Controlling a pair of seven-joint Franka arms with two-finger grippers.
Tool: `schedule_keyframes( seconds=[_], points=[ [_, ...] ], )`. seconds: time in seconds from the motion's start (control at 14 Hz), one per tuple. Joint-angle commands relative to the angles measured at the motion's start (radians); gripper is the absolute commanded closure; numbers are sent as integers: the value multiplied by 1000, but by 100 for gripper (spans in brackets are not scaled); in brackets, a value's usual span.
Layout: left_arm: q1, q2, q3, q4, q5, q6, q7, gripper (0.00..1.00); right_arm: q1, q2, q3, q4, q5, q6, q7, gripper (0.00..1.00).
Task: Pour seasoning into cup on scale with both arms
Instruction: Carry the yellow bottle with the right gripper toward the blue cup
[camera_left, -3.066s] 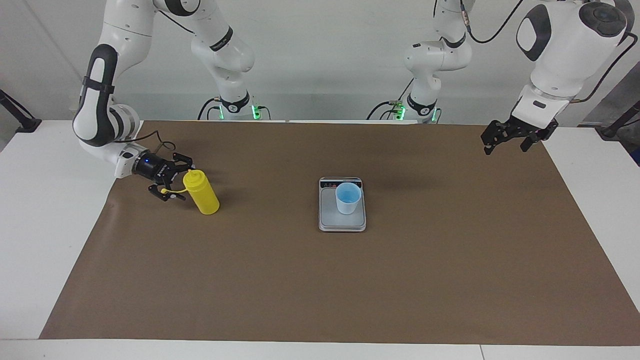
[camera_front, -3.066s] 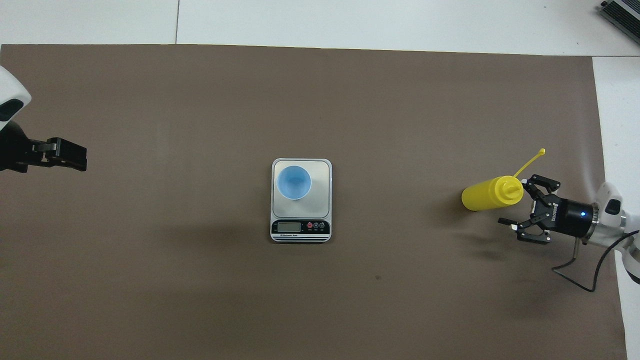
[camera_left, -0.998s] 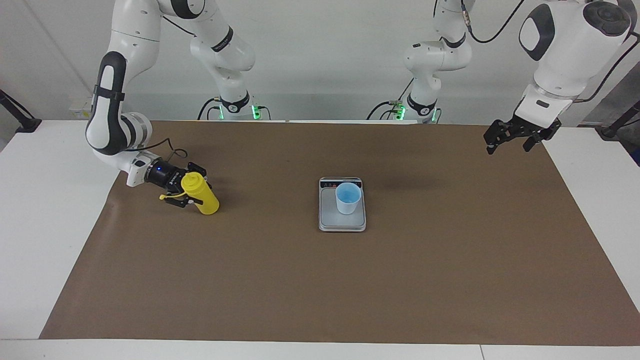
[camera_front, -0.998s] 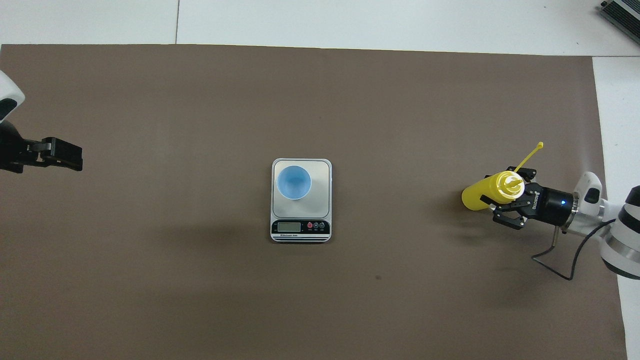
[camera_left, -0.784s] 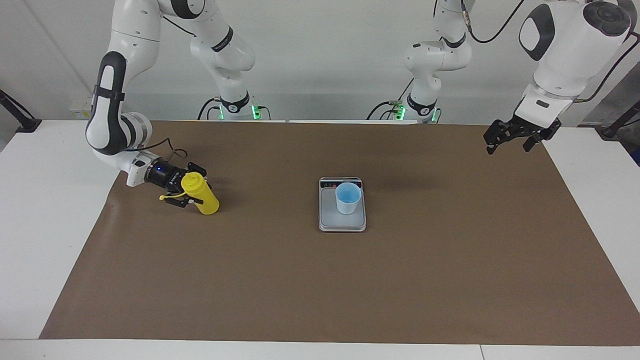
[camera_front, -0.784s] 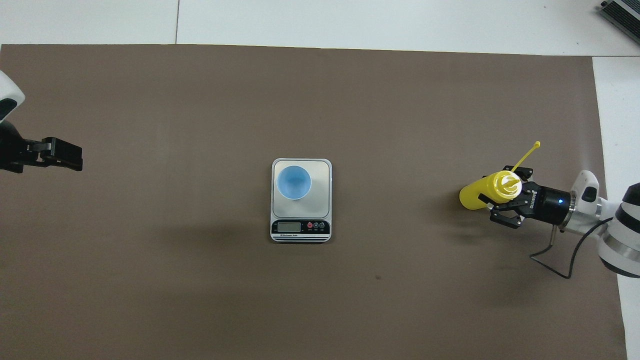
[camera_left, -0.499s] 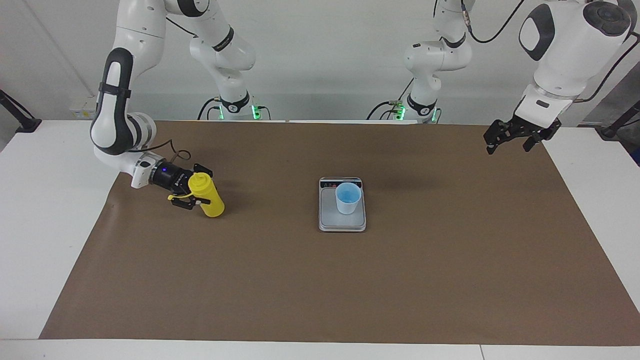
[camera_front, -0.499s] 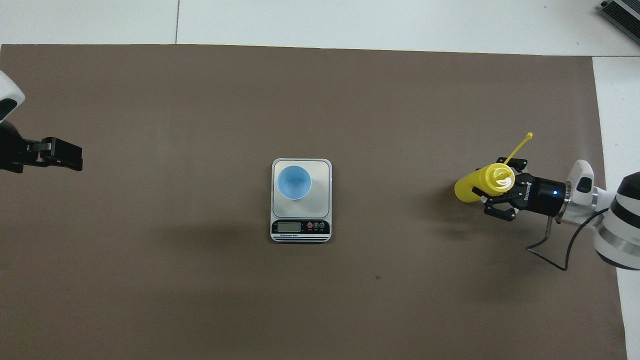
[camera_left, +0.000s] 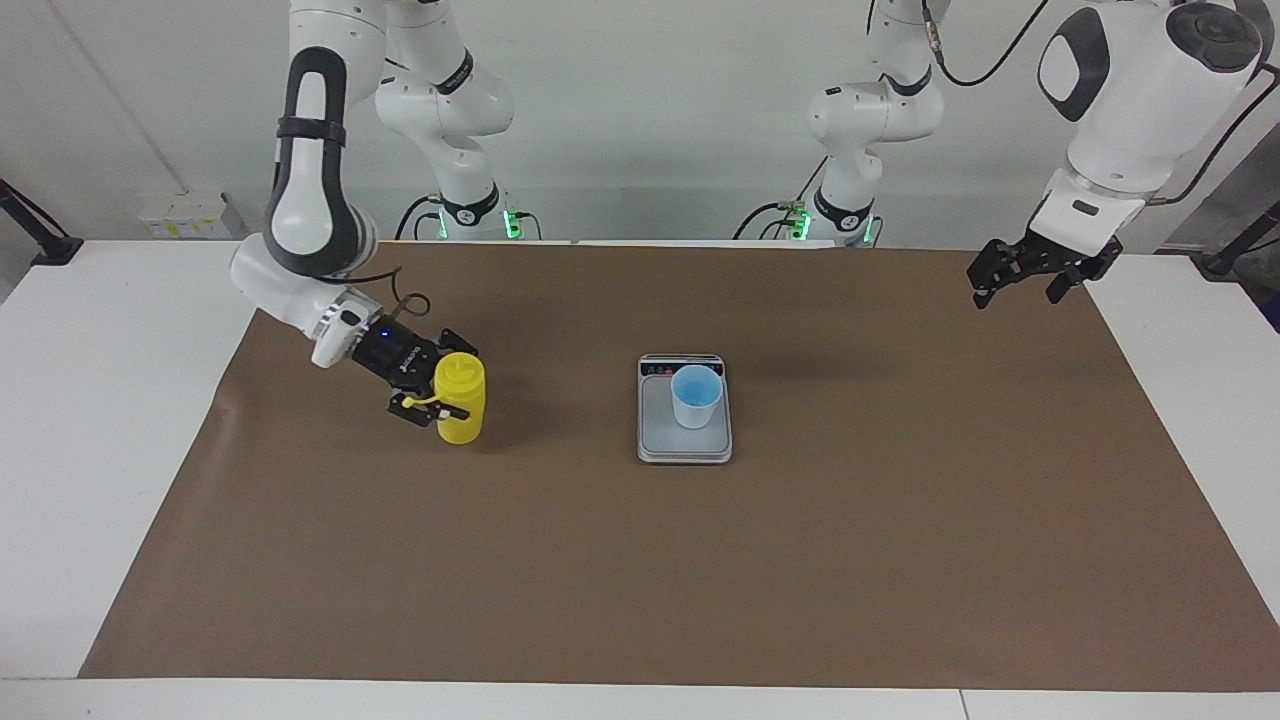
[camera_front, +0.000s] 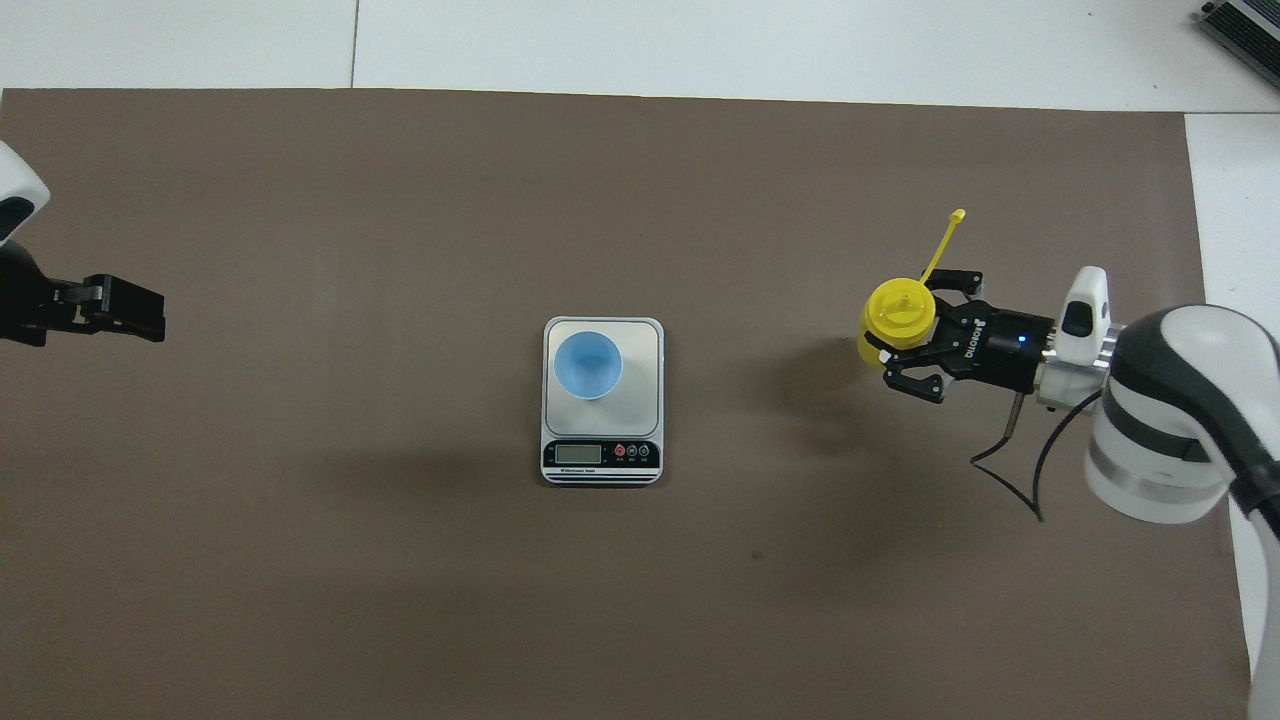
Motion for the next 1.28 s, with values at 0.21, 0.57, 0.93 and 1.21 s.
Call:
schedule_keyframes(
  seconds=[0.21, 0.57, 0.93, 1.21],
  points=[
    [13, -32, -4, -35, -9, 8, 11, 0, 247, 39, -1, 34, 15, 347, 79, 90],
    [13, -32, -4, -35, -9, 8, 11, 0, 413, 73, -5, 49, -45, 536, 197, 90],
    [13, -32, -4, -35, -9, 8, 11, 0, 479, 87, -7, 51, -383, 576, 505, 90],
    [13, -32, -4, -35, -9, 8, 11, 0, 516, 93, -10, 57, -648, 571, 751, 90]
  ],
)
